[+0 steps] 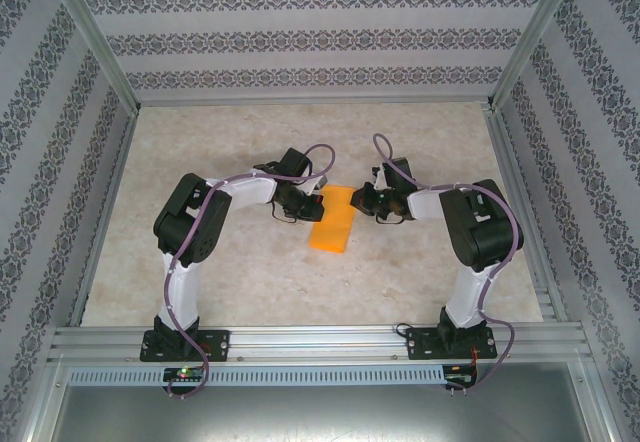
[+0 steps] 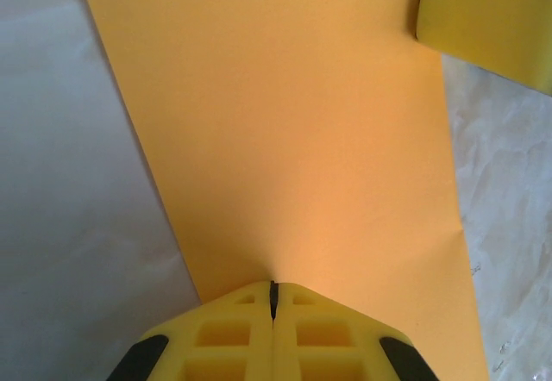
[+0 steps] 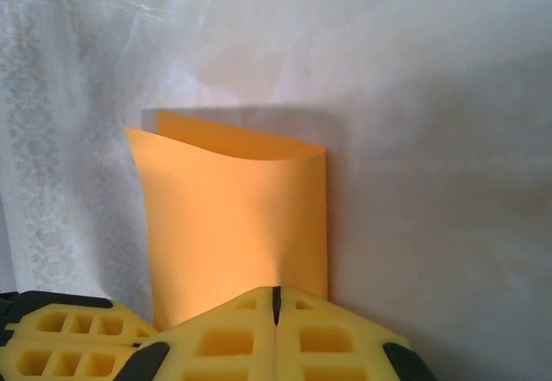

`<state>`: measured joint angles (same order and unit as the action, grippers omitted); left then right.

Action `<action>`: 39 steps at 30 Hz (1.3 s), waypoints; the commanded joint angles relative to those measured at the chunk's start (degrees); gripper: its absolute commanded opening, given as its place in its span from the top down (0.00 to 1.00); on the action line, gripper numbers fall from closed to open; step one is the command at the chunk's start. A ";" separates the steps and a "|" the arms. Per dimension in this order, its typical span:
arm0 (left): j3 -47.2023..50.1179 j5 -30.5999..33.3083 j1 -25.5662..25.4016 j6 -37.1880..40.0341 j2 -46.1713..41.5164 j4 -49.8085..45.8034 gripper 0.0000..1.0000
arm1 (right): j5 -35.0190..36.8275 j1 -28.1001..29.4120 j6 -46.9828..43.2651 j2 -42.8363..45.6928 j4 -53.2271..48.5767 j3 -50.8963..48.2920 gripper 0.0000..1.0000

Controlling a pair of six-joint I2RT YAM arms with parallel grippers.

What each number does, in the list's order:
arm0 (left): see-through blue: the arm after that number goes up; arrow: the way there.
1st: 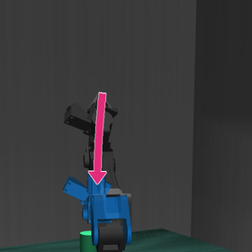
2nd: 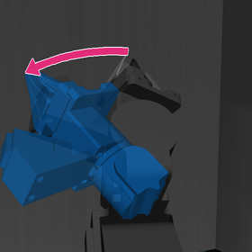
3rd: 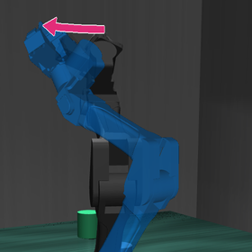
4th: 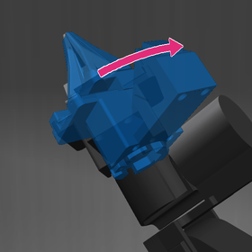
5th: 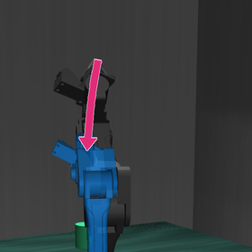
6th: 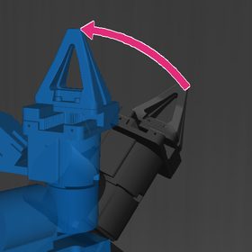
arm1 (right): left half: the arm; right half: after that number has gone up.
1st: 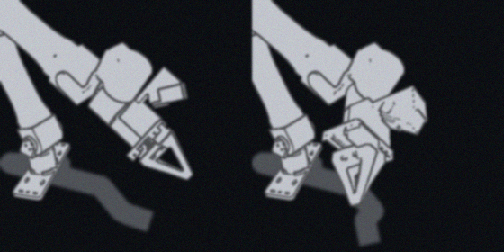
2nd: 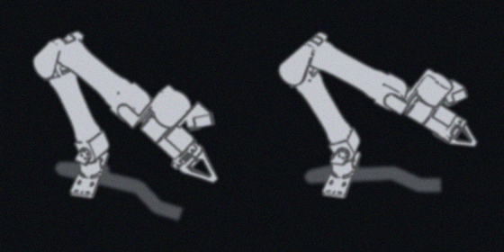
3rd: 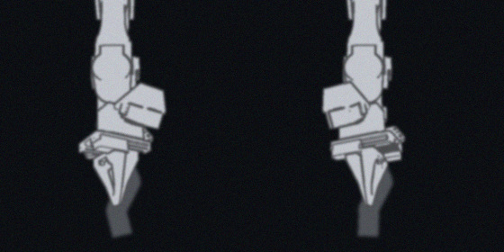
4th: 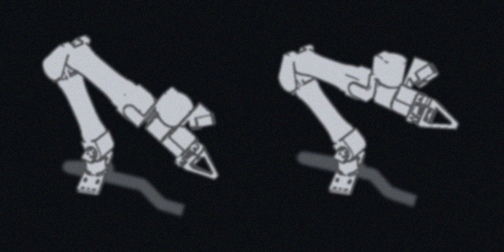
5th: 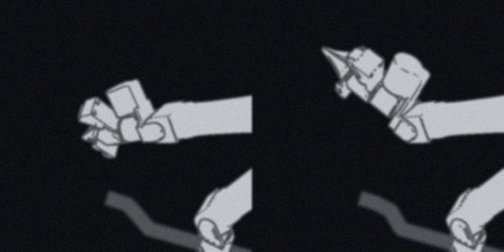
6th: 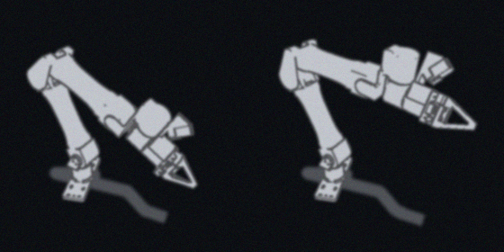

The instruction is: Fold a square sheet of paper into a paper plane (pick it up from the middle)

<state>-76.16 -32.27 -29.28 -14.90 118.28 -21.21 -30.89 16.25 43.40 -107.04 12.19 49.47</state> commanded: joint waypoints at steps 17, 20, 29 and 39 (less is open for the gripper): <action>3.90 12.98 0.09 2.46 5.20 -7.97 0.95 | 1.70 -2.41 -1.11 -7.39 -1.59 7.61 0.98; 4.42 13.11 0.10 2.40 5.19 -7.87 0.94 | 2.26 -3.78 -1.30 -7.43 -1.88 7.68 0.98; 4.84 12.05 0.10 2.02 5.29 -7.94 0.94 | 0.46 -6.52 -2.03 -8.17 -1.24 10.10 0.98; 3.32 10.83 0.16 1.72 5.81 -8.66 0.94 | -2.63 0.67 1.42 3.96 -1.73 1.06 0.98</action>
<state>-75.68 -32.27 -29.32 -14.28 118.02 -20.86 -32.47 14.22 43.40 -106.87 10.41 53.65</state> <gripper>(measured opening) 0.063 0.048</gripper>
